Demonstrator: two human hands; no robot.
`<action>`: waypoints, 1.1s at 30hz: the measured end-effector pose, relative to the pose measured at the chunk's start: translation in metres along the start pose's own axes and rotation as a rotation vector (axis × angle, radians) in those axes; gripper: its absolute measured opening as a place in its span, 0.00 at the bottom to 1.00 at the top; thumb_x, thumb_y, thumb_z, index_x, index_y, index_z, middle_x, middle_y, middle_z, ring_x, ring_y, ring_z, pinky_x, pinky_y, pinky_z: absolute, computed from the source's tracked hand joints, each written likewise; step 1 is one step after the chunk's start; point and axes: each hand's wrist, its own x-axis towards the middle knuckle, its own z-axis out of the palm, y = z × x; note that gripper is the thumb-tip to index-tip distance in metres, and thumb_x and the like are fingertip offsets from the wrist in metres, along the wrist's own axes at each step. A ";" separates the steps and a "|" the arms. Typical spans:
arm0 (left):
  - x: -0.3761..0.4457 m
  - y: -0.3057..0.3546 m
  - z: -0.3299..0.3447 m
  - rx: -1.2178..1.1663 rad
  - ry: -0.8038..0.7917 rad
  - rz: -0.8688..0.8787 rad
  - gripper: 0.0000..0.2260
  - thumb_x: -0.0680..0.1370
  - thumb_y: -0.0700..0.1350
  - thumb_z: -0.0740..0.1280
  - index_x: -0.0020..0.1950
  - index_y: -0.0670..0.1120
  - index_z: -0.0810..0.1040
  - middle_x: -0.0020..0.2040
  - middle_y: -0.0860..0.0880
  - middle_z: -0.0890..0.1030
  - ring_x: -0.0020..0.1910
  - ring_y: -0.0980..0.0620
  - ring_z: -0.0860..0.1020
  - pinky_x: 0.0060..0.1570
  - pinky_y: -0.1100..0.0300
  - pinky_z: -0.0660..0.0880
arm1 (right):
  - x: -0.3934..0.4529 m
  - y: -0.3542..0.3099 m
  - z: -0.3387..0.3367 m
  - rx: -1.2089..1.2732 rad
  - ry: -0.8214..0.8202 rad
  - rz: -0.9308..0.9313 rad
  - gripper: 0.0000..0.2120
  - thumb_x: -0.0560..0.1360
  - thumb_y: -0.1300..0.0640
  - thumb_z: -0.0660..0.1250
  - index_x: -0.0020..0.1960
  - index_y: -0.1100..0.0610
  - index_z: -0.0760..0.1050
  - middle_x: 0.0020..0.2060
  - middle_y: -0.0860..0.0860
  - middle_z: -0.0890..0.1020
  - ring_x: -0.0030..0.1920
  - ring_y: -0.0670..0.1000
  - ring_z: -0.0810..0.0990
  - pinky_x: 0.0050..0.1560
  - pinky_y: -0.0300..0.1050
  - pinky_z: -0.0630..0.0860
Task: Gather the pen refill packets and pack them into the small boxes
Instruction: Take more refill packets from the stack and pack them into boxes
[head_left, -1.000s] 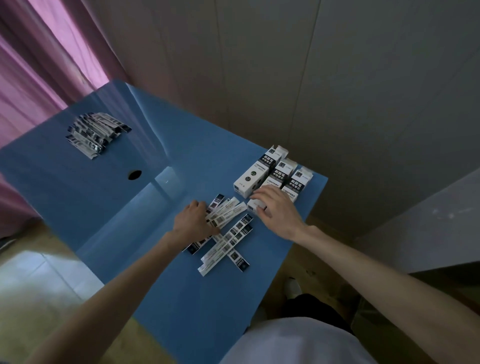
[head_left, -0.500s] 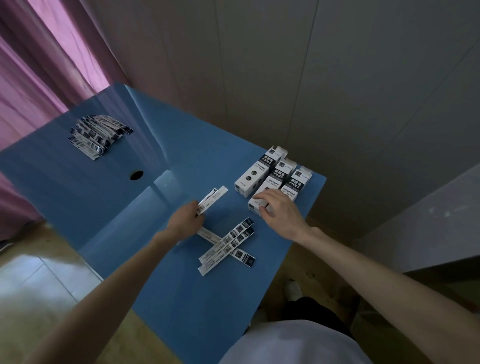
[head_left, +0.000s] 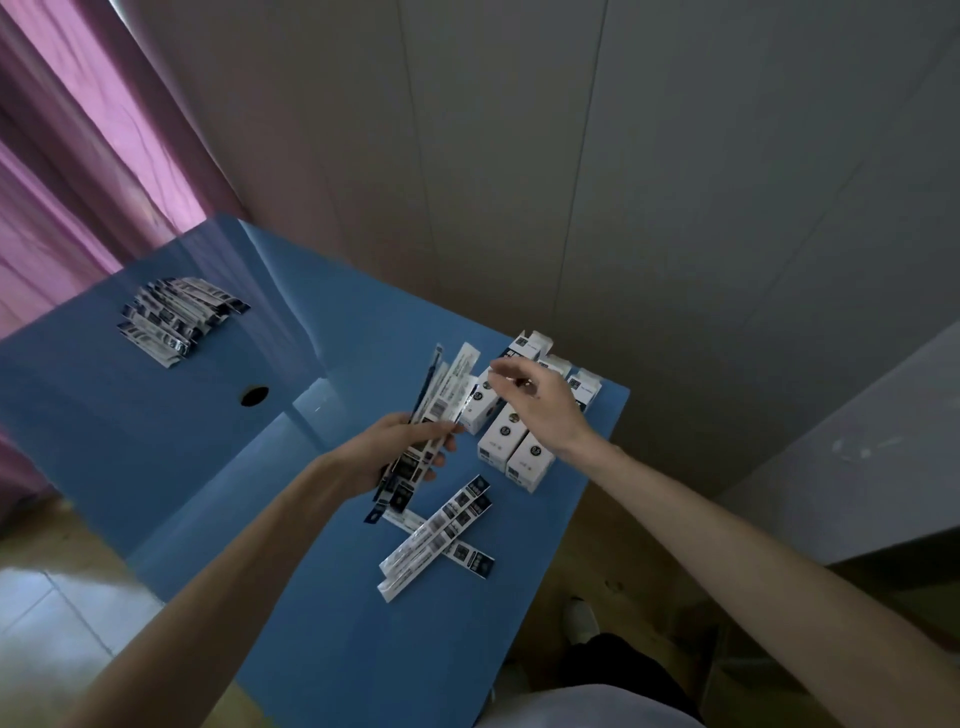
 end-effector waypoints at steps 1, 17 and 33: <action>0.002 0.001 0.004 -0.003 -0.030 -0.002 0.13 0.81 0.47 0.69 0.61 0.41 0.83 0.46 0.48 0.84 0.40 0.53 0.80 0.40 0.59 0.79 | 0.005 -0.003 -0.003 0.041 -0.016 0.013 0.17 0.80 0.44 0.69 0.64 0.52 0.81 0.57 0.43 0.84 0.60 0.43 0.80 0.62 0.43 0.76; 0.019 0.016 0.034 -0.051 -0.117 -0.044 0.19 0.81 0.52 0.67 0.67 0.43 0.77 0.52 0.49 0.85 0.40 0.53 0.78 0.40 0.60 0.78 | 0.015 0.002 -0.039 0.053 0.064 0.047 0.06 0.75 0.54 0.77 0.51 0.51 0.84 0.39 0.50 0.84 0.41 0.47 0.82 0.44 0.41 0.79; 0.025 0.027 0.030 -0.127 -0.203 -0.026 0.23 0.77 0.53 0.71 0.67 0.41 0.76 0.54 0.44 0.82 0.40 0.51 0.76 0.38 0.59 0.76 | 0.020 -0.031 -0.049 0.354 -0.213 0.188 0.12 0.77 0.64 0.73 0.59 0.56 0.78 0.43 0.54 0.87 0.39 0.48 0.87 0.35 0.37 0.80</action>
